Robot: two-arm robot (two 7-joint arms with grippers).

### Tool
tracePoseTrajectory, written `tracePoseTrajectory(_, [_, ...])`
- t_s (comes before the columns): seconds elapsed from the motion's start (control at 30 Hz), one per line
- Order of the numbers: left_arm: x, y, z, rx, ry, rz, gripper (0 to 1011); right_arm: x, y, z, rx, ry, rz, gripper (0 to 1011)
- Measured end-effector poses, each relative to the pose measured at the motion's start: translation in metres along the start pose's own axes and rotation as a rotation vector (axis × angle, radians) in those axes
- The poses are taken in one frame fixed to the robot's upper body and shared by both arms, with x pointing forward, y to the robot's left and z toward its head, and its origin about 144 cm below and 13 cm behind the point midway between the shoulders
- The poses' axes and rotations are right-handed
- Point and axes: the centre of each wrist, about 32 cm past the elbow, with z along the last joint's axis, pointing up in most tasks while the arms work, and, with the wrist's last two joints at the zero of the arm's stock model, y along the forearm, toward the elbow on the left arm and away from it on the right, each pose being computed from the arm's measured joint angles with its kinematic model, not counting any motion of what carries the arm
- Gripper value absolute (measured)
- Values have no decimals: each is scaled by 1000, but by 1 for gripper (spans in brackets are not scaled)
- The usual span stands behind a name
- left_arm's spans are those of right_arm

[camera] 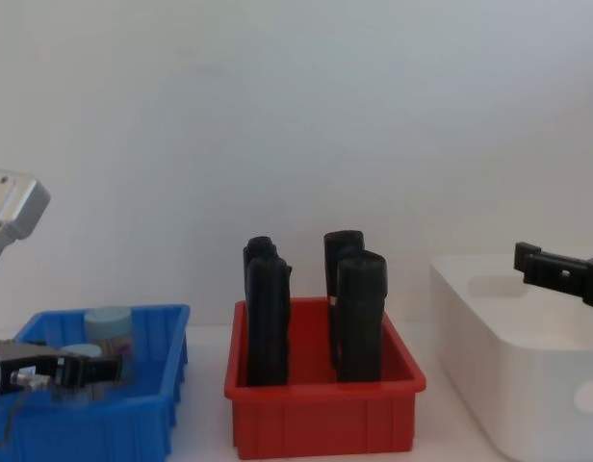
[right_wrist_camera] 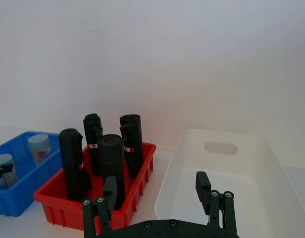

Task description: Pick the cotton swabs from the blue box and place them into the white box.

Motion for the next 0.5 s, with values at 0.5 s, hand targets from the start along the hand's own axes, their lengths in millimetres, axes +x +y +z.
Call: tracePoseTrajectory(0.5, [4, -6, -3, 15, 10, 3, 820, 0, 0, 0, 0, 0, 0, 1001])
